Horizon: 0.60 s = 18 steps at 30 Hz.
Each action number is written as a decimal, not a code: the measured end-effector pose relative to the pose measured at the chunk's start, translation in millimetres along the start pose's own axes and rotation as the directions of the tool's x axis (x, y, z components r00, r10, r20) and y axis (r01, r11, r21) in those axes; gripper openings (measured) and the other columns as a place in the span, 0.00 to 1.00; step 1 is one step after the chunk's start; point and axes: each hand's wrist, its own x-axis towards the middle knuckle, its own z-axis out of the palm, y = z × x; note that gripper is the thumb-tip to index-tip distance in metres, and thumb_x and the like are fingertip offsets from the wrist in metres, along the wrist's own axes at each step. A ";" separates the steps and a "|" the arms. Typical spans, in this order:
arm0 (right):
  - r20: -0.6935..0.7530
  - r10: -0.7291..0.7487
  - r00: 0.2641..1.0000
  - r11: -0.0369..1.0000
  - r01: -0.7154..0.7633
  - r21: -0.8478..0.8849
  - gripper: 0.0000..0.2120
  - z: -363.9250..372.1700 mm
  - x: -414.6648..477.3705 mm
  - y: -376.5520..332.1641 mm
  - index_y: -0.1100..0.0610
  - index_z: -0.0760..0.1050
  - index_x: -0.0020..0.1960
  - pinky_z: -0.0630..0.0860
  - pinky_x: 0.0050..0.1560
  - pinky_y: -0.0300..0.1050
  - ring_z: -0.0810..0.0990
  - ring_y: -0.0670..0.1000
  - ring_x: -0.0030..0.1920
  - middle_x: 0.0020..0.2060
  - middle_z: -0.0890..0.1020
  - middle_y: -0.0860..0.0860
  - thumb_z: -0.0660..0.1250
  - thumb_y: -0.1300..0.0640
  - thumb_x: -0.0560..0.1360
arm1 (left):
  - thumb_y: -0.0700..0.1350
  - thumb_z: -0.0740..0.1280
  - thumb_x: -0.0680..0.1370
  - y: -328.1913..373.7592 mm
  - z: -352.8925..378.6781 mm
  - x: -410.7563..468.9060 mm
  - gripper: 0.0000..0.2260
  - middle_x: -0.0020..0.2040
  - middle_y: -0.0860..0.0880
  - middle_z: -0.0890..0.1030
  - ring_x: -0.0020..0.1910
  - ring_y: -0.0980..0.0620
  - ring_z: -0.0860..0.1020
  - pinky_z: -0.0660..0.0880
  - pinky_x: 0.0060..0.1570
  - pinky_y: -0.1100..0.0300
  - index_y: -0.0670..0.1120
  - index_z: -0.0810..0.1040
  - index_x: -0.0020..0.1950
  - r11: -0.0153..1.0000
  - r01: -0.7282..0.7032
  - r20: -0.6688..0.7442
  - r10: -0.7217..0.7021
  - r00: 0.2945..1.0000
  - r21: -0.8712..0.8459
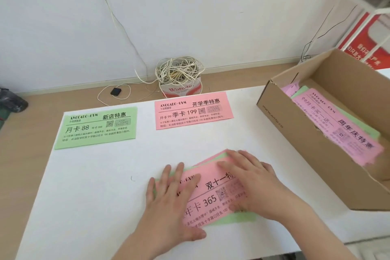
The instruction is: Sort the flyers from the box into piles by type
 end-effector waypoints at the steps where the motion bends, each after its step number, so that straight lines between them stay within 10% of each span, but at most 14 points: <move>1: -0.012 0.020 1.000 1.000 -0.019 0.008 0.42 1.4 -5.5 4.1 0.36 0.49 0.74 0.49 0.72 0.50 0.39 0.44 0.75 0.75 0.41 0.37 0.71 0.43 0.68 | 0.74 0.62 0.62 0.0 -0.2 2.5 0.50 0.71 0.56 0.23 0.69 0.51 0.22 0.30 0.70 0.42 0.65 0.32 0.72 0.999 -0.037 -0.009 0.037 0.999 -0.003; 8: -0.118 0.189 0.975 0.982 -0.185 0.047 0.41 -0.3 -50.9 41.7 0.38 0.51 0.74 0.60 0.71 0.51 0.45 0.45 0.73 0.76 0.48 0.42 0.70 0.40 0.68 | 0.70 0.58 0.68 40.9 1.0 29.0 0.44 0.77 0.56 0.38 0.76 0.53 0.36 0.33 0.71 0.43 0.55 0.42 0.77 0.985 -0.166 -0.109 0.169 0.980 0.034; 12: -0.073 0.156 0.985 0.986 -0.159 -0.046 0.46 4.3 -66.9 46.6 0.38 0.46 0.75 0.58 0.72 0.52 0.45 0.48 0.74 0.76 0.45 0.43 0.70 0.36 0.66 | 0.68 0.60 0.65 56.3 6.4 27.9 0.39 0.70 0.47 0.72 0.69 0.46 0.70 0.53 0.63 0.36 0.45 0.70 0.69 0.971 -0.222 -0.166 0.234 0.958 0.089; 18: -0.052 0.120 0.991 0.991 -0.117 0.066 0.44 0.2 -71.0 59.9 0.39 0.54 0.75 0.56 0.73 0.48 0.47 0.45 0.75 0.76 0.49 0.41 0.72 0.35 0.65 | 0.67 0.55 0.72 56.9 -3.1 19.6 0.26 0.60 0.53 0.80 0.60 0.54 0.78 0.75 0.56 0.56 0.51 0.82 0.54 0.954 -0.282 -0.193 0.298 0.935 0.106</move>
